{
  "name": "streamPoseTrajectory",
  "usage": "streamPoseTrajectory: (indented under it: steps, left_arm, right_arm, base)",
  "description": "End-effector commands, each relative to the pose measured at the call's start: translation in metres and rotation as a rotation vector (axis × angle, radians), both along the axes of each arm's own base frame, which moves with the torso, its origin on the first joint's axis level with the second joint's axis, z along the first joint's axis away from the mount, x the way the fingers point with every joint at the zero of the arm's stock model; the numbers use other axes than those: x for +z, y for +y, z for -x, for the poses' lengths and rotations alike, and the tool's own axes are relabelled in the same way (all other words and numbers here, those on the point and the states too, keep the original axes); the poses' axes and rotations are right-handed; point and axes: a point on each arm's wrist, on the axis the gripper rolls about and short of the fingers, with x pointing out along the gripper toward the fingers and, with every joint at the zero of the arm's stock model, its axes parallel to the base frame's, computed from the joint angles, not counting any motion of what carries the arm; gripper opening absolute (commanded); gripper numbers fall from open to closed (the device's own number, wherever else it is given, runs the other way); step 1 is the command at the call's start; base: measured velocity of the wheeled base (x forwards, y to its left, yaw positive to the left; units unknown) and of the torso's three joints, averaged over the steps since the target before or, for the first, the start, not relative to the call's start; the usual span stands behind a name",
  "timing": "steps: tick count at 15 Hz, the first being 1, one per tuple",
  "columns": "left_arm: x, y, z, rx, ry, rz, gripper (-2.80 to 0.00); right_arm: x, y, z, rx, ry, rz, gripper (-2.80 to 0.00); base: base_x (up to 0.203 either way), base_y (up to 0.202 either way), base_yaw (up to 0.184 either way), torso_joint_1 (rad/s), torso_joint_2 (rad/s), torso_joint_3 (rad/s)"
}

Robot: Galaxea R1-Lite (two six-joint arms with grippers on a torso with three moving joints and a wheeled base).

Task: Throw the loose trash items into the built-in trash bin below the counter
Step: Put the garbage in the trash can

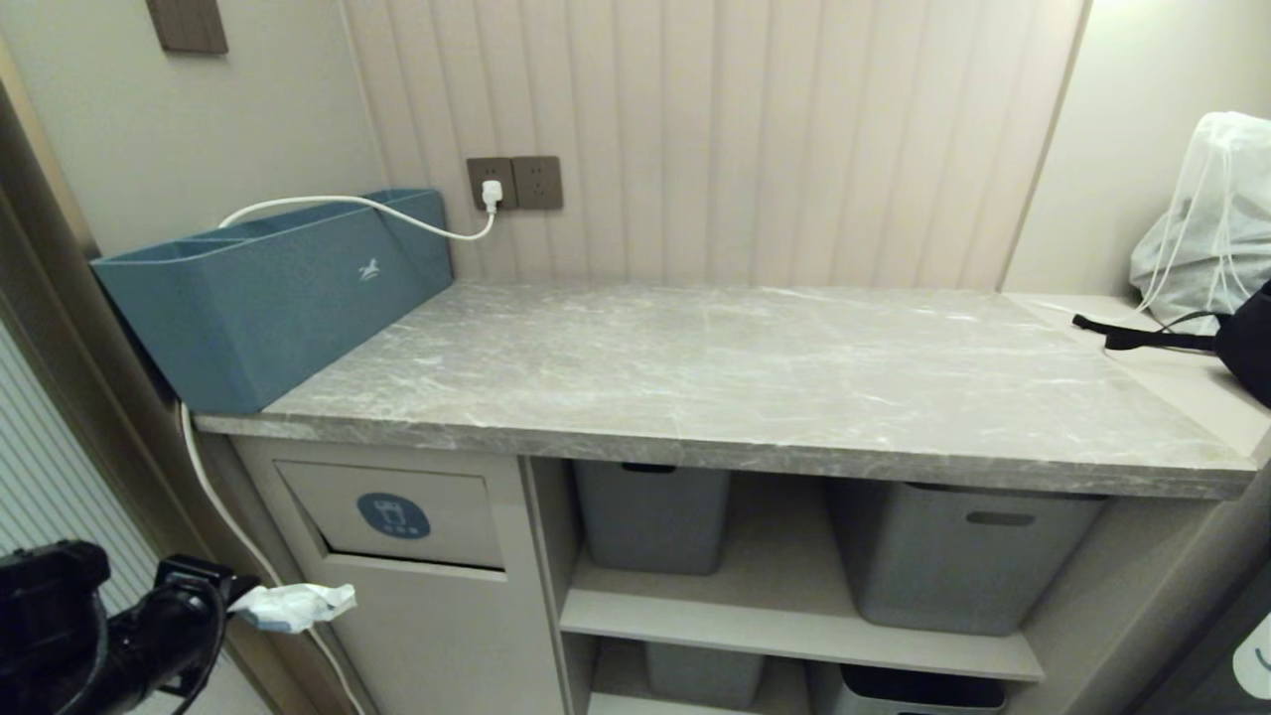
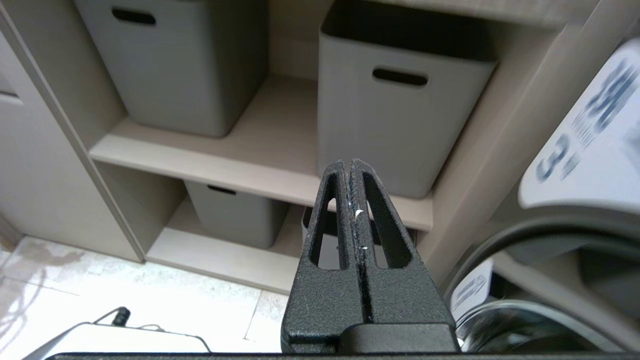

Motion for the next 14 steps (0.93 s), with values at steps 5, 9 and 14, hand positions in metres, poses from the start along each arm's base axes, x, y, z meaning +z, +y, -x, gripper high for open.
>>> streamPoseTrajectory:
  steps: [5, 9, 14]
  left_arm:
    - [-0.032, 0.001, -0.019, -0.013, -0.002, 0.007, -2.80]
    - [-0.028, -0.002, -0.042, -0.009, -0.085, 0.060, -2.80]
    - [-0.013, -0.012, -0.082, 0.020, -0.223, 0.006, -2.80]
  right_arm:
    - [0.000, 0.000, 0.000, 0.000, 0.002, -0.002, -2.80]
    - [0.000, 0.000, 0.000, -0.012, 0.004, -0.003, -2.80]
    - [0.000, -0.001, 0.000, -0.039, 0.004, -0.017, -2.80]
  base:
    - [0.000, 0.000, 0.000, -0.209, 0.49, 0.286]
    - [0.000, 0.000, 0.000, -0.184, 0.47, 0.285]
    - [0.000, 0.000, 0.000, -0.151, 0.43, 0.276]
